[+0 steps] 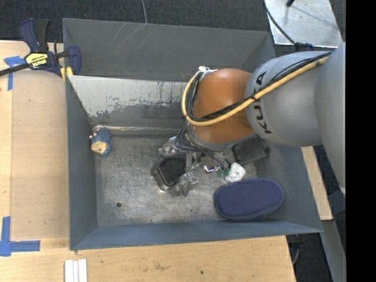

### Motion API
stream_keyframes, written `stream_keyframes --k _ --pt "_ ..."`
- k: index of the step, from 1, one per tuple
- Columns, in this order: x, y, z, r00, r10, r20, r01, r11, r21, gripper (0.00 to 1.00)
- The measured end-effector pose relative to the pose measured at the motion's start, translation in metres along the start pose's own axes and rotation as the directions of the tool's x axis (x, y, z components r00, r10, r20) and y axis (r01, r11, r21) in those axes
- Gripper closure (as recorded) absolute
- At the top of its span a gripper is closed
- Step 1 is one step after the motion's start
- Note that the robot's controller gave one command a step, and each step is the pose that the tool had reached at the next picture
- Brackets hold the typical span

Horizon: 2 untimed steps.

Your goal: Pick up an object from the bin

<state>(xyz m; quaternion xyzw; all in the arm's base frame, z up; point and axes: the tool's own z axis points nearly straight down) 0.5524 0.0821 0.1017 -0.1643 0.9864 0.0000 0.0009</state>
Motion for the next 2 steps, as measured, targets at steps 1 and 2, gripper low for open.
stream_keyframes --k 1,2 --pt "-0.001 0.000 0.000 1.000 0.002 0.002 -0.002 1.000 -0.001 1.00" --pt "-0.003 -0.002 -0.117 0.997 0.083 0.003 -0.083 0.997 0.000 1.00"
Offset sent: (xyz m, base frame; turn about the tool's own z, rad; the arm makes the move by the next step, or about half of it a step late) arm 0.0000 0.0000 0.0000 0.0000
